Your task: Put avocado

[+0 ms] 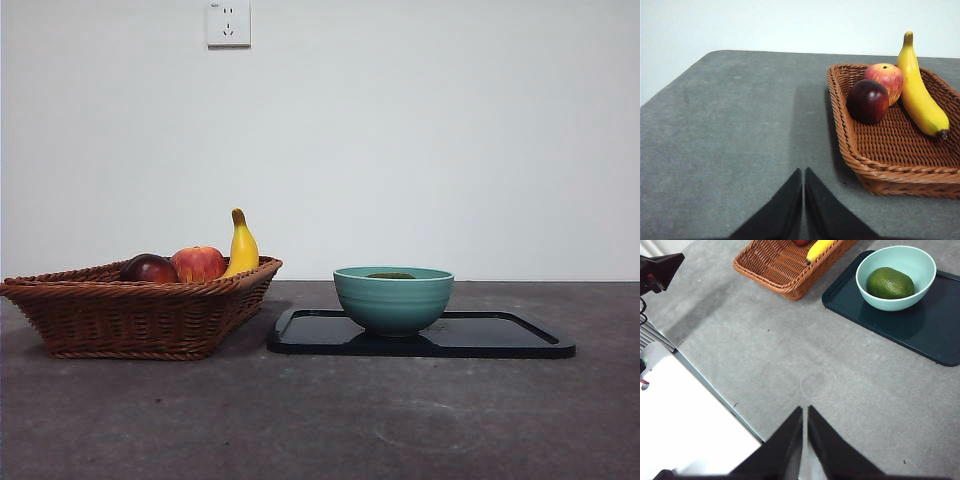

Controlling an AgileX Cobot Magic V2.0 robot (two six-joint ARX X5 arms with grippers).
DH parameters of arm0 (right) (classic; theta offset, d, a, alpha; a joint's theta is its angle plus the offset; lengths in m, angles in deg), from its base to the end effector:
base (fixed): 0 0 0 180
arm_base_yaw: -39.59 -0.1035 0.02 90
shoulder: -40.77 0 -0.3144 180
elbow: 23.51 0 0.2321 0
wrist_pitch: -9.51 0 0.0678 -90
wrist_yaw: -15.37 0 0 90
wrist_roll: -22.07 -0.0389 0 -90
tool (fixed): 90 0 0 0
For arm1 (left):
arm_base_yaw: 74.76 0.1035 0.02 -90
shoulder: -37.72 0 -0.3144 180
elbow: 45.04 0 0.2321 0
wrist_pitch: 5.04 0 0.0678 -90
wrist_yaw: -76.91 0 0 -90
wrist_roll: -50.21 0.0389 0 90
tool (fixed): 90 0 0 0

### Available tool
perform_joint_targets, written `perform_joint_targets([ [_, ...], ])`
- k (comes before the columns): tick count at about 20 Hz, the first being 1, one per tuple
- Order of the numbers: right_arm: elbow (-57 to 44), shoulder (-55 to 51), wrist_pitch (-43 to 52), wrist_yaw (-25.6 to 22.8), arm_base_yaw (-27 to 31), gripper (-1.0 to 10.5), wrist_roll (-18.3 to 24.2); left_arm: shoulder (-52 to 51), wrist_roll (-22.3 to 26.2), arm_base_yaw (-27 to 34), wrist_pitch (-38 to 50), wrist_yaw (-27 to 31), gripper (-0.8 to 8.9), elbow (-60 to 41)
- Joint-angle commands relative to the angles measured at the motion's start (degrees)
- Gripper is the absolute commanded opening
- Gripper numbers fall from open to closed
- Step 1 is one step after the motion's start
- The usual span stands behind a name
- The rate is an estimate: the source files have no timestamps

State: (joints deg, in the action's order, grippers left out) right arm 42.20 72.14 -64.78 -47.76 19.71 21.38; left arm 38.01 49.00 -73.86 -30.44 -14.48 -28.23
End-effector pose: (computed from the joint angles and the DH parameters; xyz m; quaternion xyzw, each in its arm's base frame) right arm 0.0145 0.0239 0.3323 0.0260 0.3432 0.3708 0.8626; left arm 0.0335 -0.0004 0.1546 -0.0121 0.0774 -0.0034 0.9969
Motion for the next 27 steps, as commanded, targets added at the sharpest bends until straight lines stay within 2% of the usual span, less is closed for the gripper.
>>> perform_joint_targets([
  [1,0.3,0.2,1.0,-0.1,-0.3,0.1,-0.2,-0.1,-0.5,0.1,-0.3,0.0,0.07,-1.2],
  [3,0.3,-0.9,1.7,-0.5,2.2,0.1,1.5,-0.1,-0.5,0.1,-0.3,0.0,0.07,-1.2],
  [7,-0.3,-5.2,5.7,0.1,12.4,0.1,4.8,-0.1,-0.5,0.1,-0.3,0.0,0.07,-1.2],
  [9,-4.9,-8.8,17.4,0.1,15.4,0.1,5.3,-0.1,-0.5,0.1,-0.3,0.0,0.07,-1.2],
  [12,-17.0,-15.2,31.0,0.1,18.0,0.1,4.1,-0.1,-0.5,0.1,-0.3,0.0,0.07,-1.2],
  [14,-25.8,-19.3,39.6,-2.0,19.0,0.1,3.8,-0.1,-0.5,0.1,-0.3,0.0,0.07,-1.2],
  [17,-36.4,-24.5,50.4,-6.4,19.0,0.1,0.0,-0.1,-0.5,0.1,-0.3,0.0,0.07,-1.2],
  [21,-42.7,-27.1,56.3,-11.7,18.9,0.1,-2.4,-0.1,-0.5,0.1,-0.3,0.0,0.07,-1.2],
  [27,-48.0,-29.5,58.0,-17.6,18.9,0.1,-3.6,-0.1,-0.5,0.1,-0.3,0.0,0.07,-1.2],
])
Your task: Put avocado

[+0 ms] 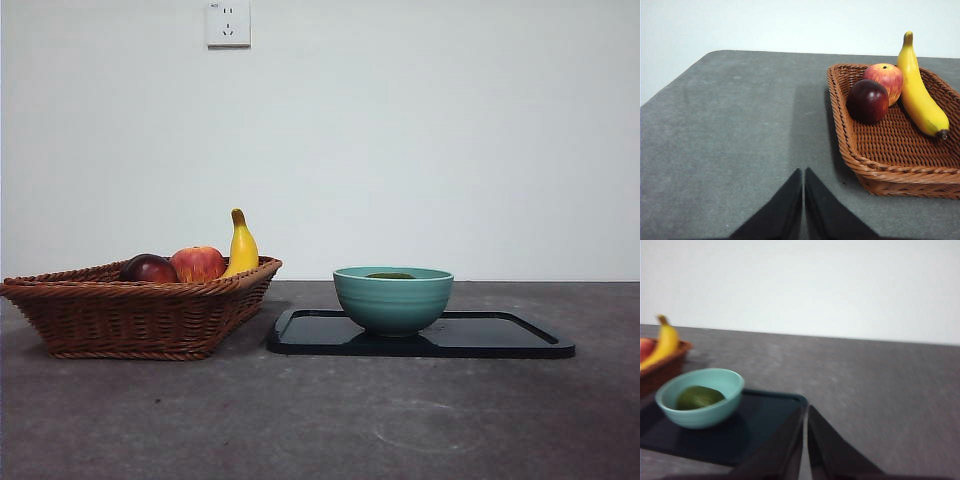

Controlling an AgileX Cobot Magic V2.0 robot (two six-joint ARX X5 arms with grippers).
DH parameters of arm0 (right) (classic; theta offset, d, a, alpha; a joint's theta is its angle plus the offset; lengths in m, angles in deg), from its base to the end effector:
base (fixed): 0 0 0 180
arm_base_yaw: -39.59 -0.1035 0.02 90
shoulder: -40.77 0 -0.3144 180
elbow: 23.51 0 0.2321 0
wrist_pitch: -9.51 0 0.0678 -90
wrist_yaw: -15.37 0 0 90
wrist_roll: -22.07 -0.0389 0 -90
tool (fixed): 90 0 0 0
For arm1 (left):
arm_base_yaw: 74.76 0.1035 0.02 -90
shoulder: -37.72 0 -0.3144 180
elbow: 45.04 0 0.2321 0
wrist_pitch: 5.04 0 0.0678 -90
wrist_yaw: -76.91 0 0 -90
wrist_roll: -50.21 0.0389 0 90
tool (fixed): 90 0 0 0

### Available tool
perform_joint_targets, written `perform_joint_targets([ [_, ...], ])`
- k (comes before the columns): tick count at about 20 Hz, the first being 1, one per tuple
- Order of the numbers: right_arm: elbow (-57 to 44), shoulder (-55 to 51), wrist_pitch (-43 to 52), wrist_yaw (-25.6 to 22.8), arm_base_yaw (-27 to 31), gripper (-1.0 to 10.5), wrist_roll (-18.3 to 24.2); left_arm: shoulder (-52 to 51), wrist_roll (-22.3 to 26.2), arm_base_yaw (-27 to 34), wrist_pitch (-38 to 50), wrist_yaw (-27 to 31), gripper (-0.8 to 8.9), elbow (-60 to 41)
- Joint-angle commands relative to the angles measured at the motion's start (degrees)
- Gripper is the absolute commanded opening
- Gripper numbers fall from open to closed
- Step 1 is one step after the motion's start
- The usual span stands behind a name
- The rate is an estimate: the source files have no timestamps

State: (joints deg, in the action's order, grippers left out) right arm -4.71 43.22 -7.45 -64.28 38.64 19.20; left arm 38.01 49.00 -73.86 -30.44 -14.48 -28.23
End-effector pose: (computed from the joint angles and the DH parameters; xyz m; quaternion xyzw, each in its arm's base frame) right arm 0.0345 0.0076 0.1811 0.0254 0.0078 0.0983 0.9948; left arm 0.0335 -0.0004 0.1546 -0.0121 0.0774 -0.0034 0.9969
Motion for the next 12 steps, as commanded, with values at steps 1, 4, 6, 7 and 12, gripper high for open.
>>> perform_joint_targets([
  [1,-1.7,-1.0,0.7,-1.7,0.0,0.1,-1.4,-0.1,-0.5,0.1,-0.3,0.0,0.07,-1.2],
  [4,-3.2,-2.3,0.0,-1.7,0.0,0.1,-1.5,-0.1,-0.5,0.1,-0.3,0.0,0.07,-1.2],
  [6,-3.2,-2.3,-0.9,-1.7,0.0,0.1,-1.4,-0.1,-0.5,0.1,-0.3,0.0,0.07,-1.2],
  [7,-3.2,-2.3,-1.3,-1.9,0.0,0.1,-1.4,-0.1,-0.5,0.1,-0.3,0.0,0.07,-1.2],
  [12,-3.2,-2.3,-5.2,-1.9,0.0,0.1,-1.4,-0.1,-0.5,0.1,-0.3,0.0,0.07,-1.2],
])
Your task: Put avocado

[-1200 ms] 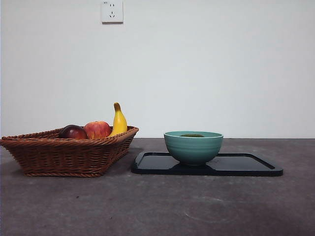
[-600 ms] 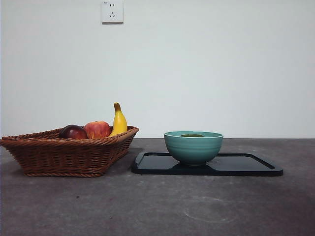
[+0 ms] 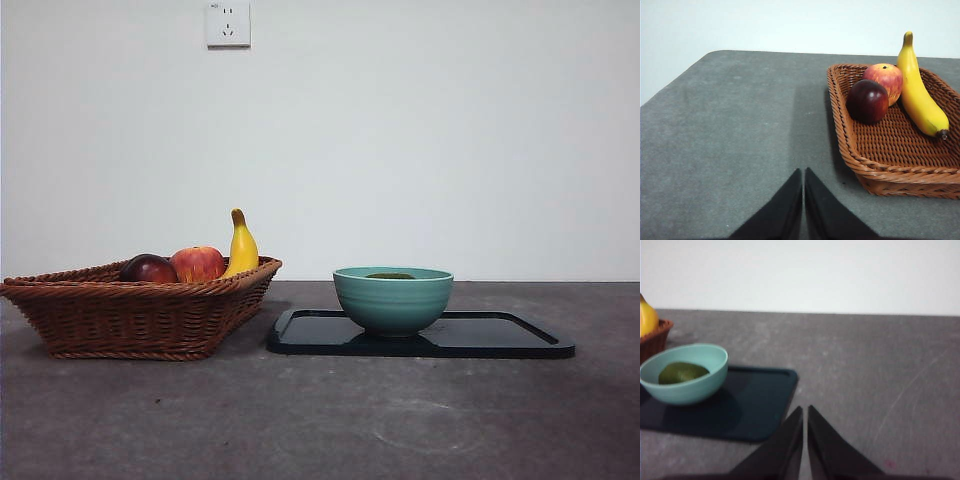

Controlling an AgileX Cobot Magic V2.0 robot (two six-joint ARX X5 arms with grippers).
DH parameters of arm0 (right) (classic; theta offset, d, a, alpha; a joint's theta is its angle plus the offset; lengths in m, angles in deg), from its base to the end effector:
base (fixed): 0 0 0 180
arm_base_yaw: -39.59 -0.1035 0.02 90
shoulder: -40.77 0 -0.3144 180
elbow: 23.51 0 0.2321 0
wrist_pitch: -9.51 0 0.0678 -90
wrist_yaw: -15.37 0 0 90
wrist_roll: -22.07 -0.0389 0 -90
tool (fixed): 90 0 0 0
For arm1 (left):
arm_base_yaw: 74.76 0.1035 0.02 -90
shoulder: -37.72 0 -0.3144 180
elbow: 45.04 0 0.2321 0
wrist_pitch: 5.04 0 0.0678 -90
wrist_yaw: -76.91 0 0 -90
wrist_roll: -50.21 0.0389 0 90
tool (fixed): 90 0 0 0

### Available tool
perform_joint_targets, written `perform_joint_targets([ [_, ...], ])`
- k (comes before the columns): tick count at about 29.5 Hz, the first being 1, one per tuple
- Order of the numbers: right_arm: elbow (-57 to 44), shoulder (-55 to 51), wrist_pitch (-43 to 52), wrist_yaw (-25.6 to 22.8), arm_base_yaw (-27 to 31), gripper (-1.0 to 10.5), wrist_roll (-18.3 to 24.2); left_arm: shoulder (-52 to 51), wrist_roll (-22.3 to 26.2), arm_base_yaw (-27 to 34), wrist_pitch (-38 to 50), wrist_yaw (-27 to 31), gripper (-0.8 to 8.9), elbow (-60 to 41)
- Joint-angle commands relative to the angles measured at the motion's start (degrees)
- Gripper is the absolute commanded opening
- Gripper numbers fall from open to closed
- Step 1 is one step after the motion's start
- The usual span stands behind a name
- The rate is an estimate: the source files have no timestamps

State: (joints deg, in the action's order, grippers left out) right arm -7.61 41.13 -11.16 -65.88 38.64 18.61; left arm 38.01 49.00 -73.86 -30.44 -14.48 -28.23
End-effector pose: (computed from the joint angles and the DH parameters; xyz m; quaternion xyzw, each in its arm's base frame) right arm 0.0349 0.0065 0.1582 0.0331 0.0472 0.0831 0.9949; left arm 0.0335 -0.0004 0.1546 -0.0121 0.0774 -0.0034 0.9969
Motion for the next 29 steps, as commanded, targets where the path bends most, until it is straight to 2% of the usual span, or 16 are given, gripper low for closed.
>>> perform_joint_targets([
  [1,-0.3,-0.2,-2.6,-0.3,0.0,0.1,-0.8,-0.1,-0.5,0.1,-0.3,0.0,0.07,-1.2],
  [29,-0.3,-0.2,-3.2,0.1,0.0,0.1,-0.7,-0.1,-0.5,0.1,-0.3,0.0,0.07,-1.2],
])
